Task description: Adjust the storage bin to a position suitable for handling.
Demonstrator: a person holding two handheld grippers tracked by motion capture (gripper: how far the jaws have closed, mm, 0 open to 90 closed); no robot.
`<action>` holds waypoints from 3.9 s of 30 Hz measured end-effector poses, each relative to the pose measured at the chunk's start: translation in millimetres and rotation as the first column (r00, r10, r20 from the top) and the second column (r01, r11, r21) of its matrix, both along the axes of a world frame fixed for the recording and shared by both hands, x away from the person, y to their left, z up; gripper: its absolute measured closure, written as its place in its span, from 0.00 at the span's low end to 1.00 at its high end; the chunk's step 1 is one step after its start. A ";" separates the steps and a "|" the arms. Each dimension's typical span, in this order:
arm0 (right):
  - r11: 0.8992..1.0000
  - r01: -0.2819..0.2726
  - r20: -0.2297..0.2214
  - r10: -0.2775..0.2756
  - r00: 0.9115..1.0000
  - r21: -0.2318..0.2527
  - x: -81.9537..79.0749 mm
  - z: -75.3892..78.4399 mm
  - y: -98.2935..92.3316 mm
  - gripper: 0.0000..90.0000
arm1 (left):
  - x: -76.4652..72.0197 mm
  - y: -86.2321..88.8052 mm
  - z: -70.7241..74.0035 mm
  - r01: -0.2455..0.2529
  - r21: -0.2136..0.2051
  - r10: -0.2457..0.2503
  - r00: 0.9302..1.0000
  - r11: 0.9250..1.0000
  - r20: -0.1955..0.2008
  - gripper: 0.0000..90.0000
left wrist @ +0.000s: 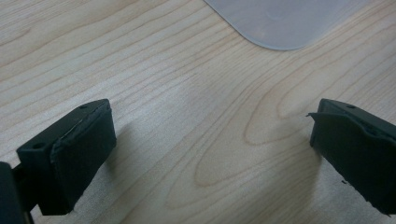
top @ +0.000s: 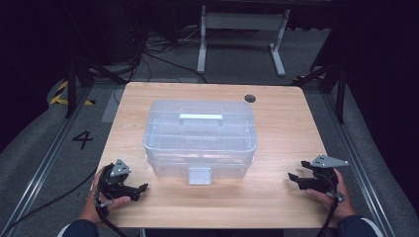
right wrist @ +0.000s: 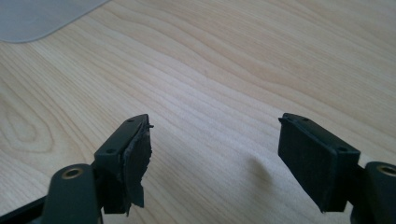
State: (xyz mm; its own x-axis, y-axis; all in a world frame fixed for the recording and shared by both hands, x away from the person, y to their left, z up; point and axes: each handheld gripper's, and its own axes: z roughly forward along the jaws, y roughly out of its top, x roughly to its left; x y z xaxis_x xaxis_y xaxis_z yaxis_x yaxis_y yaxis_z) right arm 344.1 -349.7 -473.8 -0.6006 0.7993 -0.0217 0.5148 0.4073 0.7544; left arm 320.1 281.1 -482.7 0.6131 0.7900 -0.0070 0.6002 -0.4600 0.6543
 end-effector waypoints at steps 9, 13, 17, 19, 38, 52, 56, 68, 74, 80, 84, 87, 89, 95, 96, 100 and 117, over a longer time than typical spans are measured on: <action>0.999 -0.020 0.028 0.019 0.999 0.031 3.2 17.3 7.3 0.31 | 0.4 0.3 0.2 0.001 0.005 -0.001 1.000 1.000 0.007 0.01; 0.999 -0.035 0.049 0.033 0.998 0.037 4.6 26.2 11.3 0.32 | 0.3 0.2 0.1 0.000 0.004 0.000 1.000 1.000 0.006 0.01; 0.998 -0.050 0.067 0.048 0.997 0.036 6.7 36.7 16.9 0.33 | 0.3 0.2 0.1 0.000 0.004 0.000 1.000 1.000 0.007 0.01; 0.998 -0.057 0.080 0.054 0.995 0.036 8.3 42.1 19.3 0.33 | 0.3 0.2 0.0 0.001 0.001 -0.001 1.000 1.000 0.006 0.01; 0.988 -0.147 0.181 0.136 0.974 0.046 32.1 100.3 50.6 0.36 | -0.5 0.2 -0.1 -0.007 -0.002 0.007 1.000 1.000 0.005 0.01; 0.980 -0.189 0.231 0.171 0.958 0.060 46.6 129.9 71.0 0.36 | -0.5 0.2 -0.1 -0.007 -0.003 0.007 1.000 1.000 0.004 0.01; 0.977 -0.206 0.247 0.185 0.951 0.059 49.7 136.9 77.7 0.37 | -0.4 0.3 0.1 -0.007 -0.001 0.007 1.000 1.000 0.004 0.01; 0.962 -0.269 0.273 0.250 0.929 0.035 58.2 153.6 107.9 0.38 | -0.2 0.4 0.1 -0.006 0.000 0.006 1.000 1.000 0.007 0.02; 0.957 -0.288 0.271 0.269 0.924 0.033 61.6 155.4 117.5 0.38 | -0.2 0.5 0.1 -0.006 0.000 0.006 1.000 1.000 0.007 0.02; 0.949 -0.313 0.265 0.295 0.918 0.027 65.5 156.4 132.3 0.39 | -0.2 0.5 0.1 -0.006 -0.001 0.006 1.000 1.000 0.007 0.02; 0.945 -0.325 0.262 0.308 0.914 0.024 67.3 157.1 139.0 0.39 | -0.2 0.5 0.1 -0.006 0.000 0.006 1.000 1.000 0.007 0.02; 0.940 -0.340 0.258 0.324 0.910 0.017 69.9 158.8 148.6 0.39 | -0.2 0.5 0.1 -0.006 0.000 0.006 1.000 1.000 0.008 0.02; 0.938 -0.347 0.255 0.332 0.908 0.017 71.4 159.7 152.7 0.39 | -0.2 0.5 0.1 -0.006 0.000 0.006 1.000 1.000 0.007 0.02; 0.928 -0.373 0.249 0.359 0.900 0.011 75.3 160.8 166.5 0.41 | -0.2 0.5 0.0 -0.006 -0.001 0.006 1.000 1.000 0.007 0.02; 0.928 -0.373 0.249 0.359 0.900 0.011 75.3 160.8 166.5 0.41 | -0.2 0.5 0.0 -0.006 -0.001 0.006 1.000 1.000 0.007 0.02; 0.921 -0.388 0.238 0.376 0.895 0.005 77.8 160.1 175.7 0.42 | -0.2 0.5 0.1 -0.006 0.000 0.006 1.000 1.000 0.007 0.02; 0.903 -0.430 0.218 0.419 0.881 0.002 84.7 158.3 198.1 0.47 | -0.1 0.6 0.2 -0.005 0.002 0.005 1.000 1.000 0.008 0.02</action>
